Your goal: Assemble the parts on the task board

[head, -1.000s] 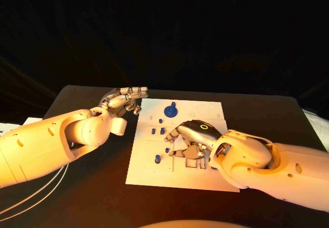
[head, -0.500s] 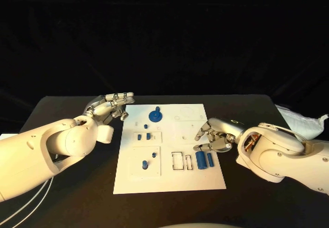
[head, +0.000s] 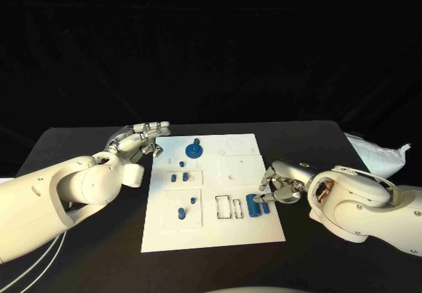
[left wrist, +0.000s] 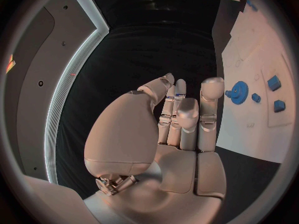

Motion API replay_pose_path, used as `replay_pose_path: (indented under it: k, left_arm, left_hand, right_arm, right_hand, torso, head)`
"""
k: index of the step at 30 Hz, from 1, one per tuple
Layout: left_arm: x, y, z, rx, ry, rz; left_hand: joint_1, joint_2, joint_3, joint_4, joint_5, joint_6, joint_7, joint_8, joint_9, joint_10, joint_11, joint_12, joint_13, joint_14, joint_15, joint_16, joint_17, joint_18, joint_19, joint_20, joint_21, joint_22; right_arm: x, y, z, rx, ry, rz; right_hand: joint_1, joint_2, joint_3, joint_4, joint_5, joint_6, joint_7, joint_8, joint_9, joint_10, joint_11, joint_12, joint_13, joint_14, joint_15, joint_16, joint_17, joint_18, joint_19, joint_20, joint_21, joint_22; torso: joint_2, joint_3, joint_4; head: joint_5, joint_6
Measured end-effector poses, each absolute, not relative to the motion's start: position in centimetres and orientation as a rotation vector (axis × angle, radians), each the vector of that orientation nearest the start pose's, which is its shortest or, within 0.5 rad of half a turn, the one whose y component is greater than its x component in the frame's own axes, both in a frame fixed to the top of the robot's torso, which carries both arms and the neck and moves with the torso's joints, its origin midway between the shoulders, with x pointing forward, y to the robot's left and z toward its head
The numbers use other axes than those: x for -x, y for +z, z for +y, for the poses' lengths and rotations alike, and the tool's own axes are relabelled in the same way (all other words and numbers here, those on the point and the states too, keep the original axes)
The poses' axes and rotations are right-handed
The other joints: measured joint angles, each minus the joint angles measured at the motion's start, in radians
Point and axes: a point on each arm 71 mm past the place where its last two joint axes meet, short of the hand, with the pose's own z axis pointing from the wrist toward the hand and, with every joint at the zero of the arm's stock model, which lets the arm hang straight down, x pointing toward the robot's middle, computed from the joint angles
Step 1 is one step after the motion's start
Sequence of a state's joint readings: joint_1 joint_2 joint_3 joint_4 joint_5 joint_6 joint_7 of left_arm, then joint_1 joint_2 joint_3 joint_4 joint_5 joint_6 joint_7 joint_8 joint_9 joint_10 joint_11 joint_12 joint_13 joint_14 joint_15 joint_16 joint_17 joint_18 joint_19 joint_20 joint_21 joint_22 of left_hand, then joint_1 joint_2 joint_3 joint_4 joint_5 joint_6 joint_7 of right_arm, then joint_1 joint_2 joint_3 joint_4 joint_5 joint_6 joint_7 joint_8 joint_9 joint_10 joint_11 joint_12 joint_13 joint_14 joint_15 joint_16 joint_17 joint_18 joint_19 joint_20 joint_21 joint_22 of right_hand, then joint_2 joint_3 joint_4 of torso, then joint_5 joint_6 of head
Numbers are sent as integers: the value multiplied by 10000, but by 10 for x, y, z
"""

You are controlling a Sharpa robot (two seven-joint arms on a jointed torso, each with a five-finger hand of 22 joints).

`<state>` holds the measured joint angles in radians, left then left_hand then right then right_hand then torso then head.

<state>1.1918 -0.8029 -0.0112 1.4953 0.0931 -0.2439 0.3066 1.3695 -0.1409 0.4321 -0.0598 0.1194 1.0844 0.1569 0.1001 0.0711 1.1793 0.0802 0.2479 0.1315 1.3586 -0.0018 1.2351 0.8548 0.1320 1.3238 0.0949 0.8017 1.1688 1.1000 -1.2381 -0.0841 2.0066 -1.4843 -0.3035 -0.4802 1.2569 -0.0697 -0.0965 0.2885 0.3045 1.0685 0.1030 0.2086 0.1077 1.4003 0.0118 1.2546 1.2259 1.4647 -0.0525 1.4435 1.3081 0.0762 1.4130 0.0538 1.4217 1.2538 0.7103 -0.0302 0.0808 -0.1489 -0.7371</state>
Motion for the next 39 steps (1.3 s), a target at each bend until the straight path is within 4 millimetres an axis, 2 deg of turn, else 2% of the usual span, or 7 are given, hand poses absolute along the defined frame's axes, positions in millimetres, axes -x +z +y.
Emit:
replay_pose_path:
  k: [23,31,37,39]
  left_arm:
    - [-495,-182,196,12615,-16106,14854]
    - [-495,-182,198,12627,-16084,14856]
    - [-495,-182,198,12637,-16071,14865]
    - [-494,-182,198,12638,-16073,14872]
  left_hand:
    - [0,0,-43,44,0,0,0,0,0,-35,35,0,9,0,0,0,-12,1,0,0,0,-11]
    - [0,0,-43,44,0,0,0,0,0,-35,35,0,8,0,0,0,-11,-1,0,0,0,-10]
    - [0,0,-43,44,0,0,0,0,0,-35,35,0,8,0,0,0,-11,0,0,0,0,-10]
    - [0,0,-43,44,0,0,0,0,0,-35,35,0,7,0,0,0,-11,0,0,0,0,-10]
  right_arm:
    - [-364,-226,-240,-124,3389,19688]
    - [-366,-235,-232,8,3417,19836]
    - [-368,-237,-230,28,3399,19803]
    - [-368,-237,-229,19,3406,19778]
  right_hand:
    - [-65,67,-180,-16,52,-35,-35,116,48,0,0,39,175,0,2,97,-3,1,70,0,40,129]
    - [82,212,-207,-43,92,-4,-63,124,108,-1,1,78,242,0,3,136,-4,2,70,1,79,133]
    - [150,278,-235,-15,188,22,-50,240,123,-1,2,78,291,1,4,157,-4,1,69,1,79,167]
    - [226,361,-236,-15,250,89,-116,244,137,26,-23,84,349,1,4,194,-5,2,71,-1,79,182]
  torso:
    - [20,-1,-12]
    - [19,-6,-5]
    - [12,-12,-10]
    - [11,-14,-12]
  head:
    - [72,-67]
    - [119,-107]
    - [140,-151]
    - [143,-162]
